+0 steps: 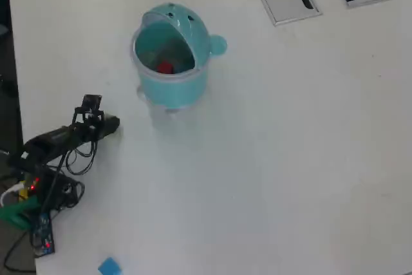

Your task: Grasp RGB lego blocks and put them in the bin one by one.

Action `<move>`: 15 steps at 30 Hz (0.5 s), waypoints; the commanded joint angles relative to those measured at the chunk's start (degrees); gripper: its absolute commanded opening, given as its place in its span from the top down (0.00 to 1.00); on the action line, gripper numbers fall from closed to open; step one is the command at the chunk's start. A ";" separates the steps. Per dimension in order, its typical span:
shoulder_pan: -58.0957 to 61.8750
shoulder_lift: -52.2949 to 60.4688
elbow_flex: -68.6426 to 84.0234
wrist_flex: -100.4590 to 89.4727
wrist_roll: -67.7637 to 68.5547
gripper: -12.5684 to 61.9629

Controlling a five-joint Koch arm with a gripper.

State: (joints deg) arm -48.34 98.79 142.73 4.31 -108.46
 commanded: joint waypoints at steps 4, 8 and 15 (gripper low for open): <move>-1.41 0.88 -4.75 0.00 0.53 0.51; -1.76 2.02 -4.48 0.00 0.53 0.52; -2.55 6.06 -3.78 0.00 2.29 0.54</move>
State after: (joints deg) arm -50.27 102.66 142.73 4.39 -106.44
